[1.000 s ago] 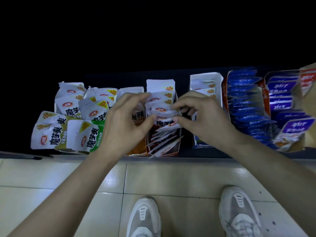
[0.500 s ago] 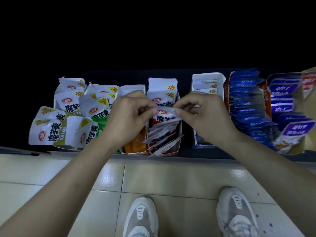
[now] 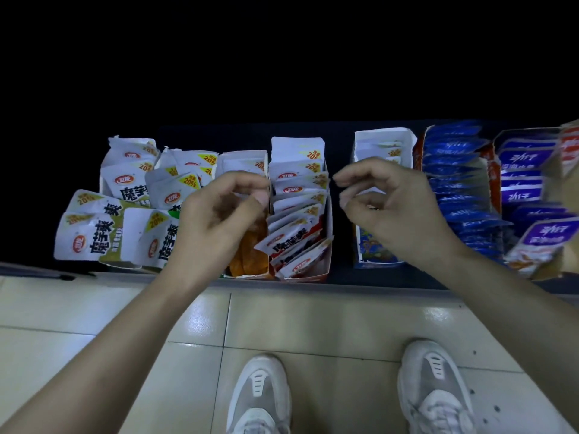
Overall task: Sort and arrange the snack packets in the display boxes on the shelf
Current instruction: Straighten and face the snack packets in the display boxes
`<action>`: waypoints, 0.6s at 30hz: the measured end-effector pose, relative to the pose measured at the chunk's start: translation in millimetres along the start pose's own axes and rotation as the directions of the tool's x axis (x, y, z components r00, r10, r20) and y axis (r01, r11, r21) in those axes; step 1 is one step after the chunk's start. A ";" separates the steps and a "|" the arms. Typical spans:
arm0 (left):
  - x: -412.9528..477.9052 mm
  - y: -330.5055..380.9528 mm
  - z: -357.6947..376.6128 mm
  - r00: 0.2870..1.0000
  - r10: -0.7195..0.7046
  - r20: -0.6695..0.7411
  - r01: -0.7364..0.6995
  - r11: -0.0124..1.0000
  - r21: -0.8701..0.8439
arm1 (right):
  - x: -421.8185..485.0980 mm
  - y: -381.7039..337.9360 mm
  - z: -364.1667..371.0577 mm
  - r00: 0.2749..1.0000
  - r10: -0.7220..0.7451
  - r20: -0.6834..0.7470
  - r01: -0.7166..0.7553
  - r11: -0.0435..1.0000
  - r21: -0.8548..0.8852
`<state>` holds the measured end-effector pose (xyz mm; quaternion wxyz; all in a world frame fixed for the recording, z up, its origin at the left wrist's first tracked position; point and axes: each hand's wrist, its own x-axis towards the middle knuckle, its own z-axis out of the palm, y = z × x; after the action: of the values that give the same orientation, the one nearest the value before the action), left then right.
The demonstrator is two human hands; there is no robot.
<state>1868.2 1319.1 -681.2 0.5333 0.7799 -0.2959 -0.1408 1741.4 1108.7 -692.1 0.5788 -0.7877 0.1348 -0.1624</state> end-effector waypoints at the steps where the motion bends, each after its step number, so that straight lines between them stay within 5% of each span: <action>1: -4.4 2.7 -0.9 0.998 -0.012 0.055 0.012 1.000 0.013 | -1.9 1.2 -1.0 0.999 0.012 0.047 -0.011 1.000 -0.005; 4: -12.4 -1.2 -1.5 0.990 -0.019 0.140 -0.004 0.986 0.165 | -8.7 4.2 -2.7 0.985 0.021 0.172 -0.027 0.999 0.035; 9: -6.8 -6.7 2.7 0.998 -0.003 0.066 -0.010 0.979 0.203 | -22.3 7.2 0.4 0.941 0.039 0.337 -0.054 0.998 0.034; 18: 15.7 8.6 -2.4 0.978 0.182 0.099 -0.197 0.965 0.174 | -37.1 4.3 27.2 0.985 -0.165 0.051 0.168 0.984 -0.060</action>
<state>1879.1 1309.1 -670.9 0.4579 0.7871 -0.4025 -0.0934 1718.7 1145.9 -707.4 0.5407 -0.8178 0.0603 -0.1878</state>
